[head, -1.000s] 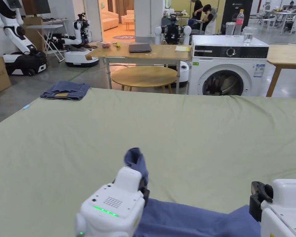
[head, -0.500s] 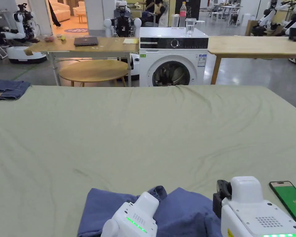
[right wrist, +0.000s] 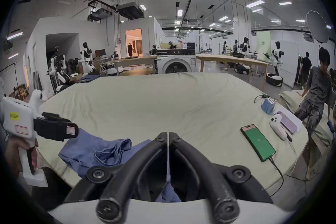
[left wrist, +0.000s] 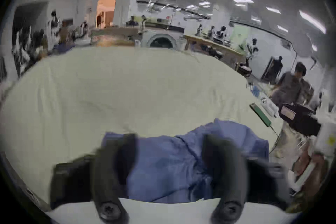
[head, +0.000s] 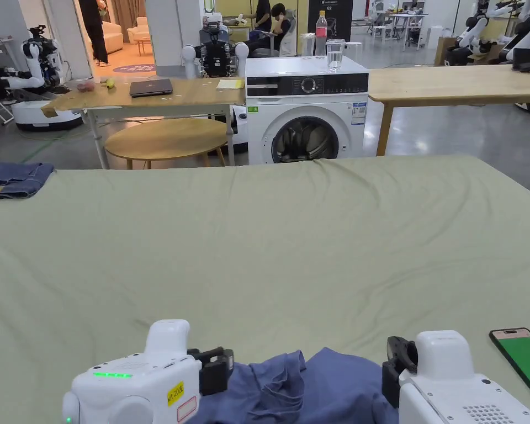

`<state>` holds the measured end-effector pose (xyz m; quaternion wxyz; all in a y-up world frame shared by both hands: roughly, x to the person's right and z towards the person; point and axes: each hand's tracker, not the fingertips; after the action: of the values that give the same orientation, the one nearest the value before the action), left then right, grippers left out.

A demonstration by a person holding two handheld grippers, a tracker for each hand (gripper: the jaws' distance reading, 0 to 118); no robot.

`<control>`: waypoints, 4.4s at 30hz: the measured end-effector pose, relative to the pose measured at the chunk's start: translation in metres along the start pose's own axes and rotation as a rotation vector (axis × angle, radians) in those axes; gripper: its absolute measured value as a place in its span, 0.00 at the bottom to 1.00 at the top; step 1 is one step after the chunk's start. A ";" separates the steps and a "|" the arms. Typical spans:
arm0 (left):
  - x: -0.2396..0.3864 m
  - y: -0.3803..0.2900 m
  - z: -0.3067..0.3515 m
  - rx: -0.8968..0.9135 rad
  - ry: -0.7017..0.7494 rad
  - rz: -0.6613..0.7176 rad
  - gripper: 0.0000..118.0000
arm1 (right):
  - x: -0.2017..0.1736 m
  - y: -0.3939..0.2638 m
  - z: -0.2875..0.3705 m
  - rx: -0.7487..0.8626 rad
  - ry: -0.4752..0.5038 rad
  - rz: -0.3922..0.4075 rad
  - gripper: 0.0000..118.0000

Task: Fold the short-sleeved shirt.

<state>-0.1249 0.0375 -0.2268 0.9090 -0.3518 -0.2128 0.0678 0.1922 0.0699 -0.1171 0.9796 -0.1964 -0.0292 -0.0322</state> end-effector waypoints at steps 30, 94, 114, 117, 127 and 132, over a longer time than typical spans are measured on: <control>-0.117 -0.078 0.037 0.099 -0.220 0.675 1.00 | -0.029 -0.009 -0.008 -0.035 0.057 -0.005 0.00; 0.072 -0.076 -0.034 -0.096 -0.190 0.063 0.07 | -0.049 -0.023 -0.026 -0.178 0.299 -0.050 0.00; -0.107 -0.093 -0.052 -0.044 -0.689 0.862 0.81 | -0.051 -0.071 -0.081 -0.404 0.440 -0.205 0.00; -0.106 -0.091 -0.065 -0.082 -0.480 0.854 0.18 | -0.054 -0.070 -0.081 -0.391 0.439 -0.205 0.00; -0.225 -0.043 0.042 0.071 -0.310 0.709 0.18 | -0.093 -0.046 -0.070 -0.360 0.423 -0.117 0.00; -0.365 -0.025 0.114 0.087 -0.093 0.668 0.18 | -0.126 -0.043 -0.078 -0.364 0.419 -0.090 0.00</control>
<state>-0.5037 -0.0110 -0.2580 0.8401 -0.3597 -0.1237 0.3867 0.0669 0.0066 -0.1813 0.9105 -0.3566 0.1714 -0.1202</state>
